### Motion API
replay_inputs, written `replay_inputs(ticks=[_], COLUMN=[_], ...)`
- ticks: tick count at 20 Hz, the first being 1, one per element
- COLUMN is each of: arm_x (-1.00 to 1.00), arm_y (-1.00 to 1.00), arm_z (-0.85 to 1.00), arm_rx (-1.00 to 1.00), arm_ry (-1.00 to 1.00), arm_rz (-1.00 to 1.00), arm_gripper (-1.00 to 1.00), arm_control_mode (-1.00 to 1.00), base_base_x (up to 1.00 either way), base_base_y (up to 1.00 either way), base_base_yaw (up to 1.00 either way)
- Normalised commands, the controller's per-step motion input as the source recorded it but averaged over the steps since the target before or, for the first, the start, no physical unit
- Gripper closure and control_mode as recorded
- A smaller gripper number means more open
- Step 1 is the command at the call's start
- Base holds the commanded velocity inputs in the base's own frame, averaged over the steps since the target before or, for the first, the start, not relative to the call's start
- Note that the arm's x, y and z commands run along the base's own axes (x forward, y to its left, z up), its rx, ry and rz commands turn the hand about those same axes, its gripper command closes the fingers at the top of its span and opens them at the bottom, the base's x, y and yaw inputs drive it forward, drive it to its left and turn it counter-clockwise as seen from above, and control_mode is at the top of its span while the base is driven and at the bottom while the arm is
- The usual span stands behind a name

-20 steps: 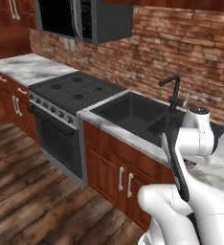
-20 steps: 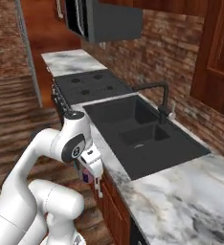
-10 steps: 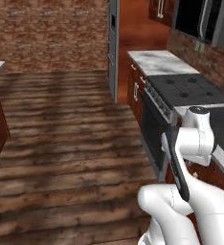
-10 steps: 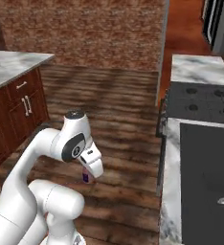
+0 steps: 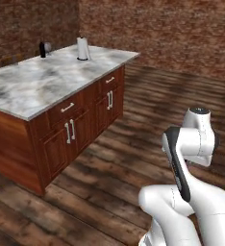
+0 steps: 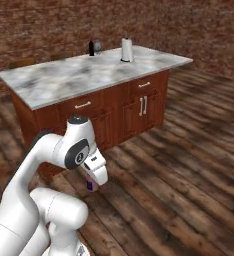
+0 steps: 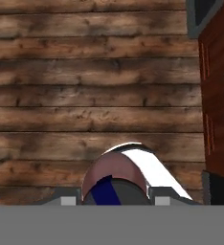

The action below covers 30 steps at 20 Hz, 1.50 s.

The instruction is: There is a wine glass and glass cup on the dining counter. Place the wine bottle next to the wine glass and the juice bottle next to the glass cup.

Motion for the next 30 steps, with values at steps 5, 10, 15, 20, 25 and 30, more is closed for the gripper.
replay_inputs(ticks=[5,10,15,20,25,30], arm_x=[0.0,0.0,0.0,0.0,0.0,0.0], arm_y=[0.0,0.0,0.0,0.0,0.0,0.0], arm_z=[0.0,0.0,0.0,0.0,0.0,0.0], arm_rx=[0.0,0.0,0.0,0.0,0.0,0.0], arm_ry=[0.0,0.0,0.0,0.0,0.0,0.0], arm_rz=[0.0,0.0,0.0,0.0,0.0,0.0], arm_gripper=[1.0,1.0,1.0,1.0,1.0,1.0], arm_control_mode=[1.0,1.0,1.0,1.0,1.0,1.0], base_base_x=[-0.11,0.07,0.34,0.43,0.44,0.43], base_base_y=[0.15,0.39,0.68,0.76,0.77,0.79], base_base_yaw=[0.4,0.21,-0.01,-0.07,-0.09,-0.09])
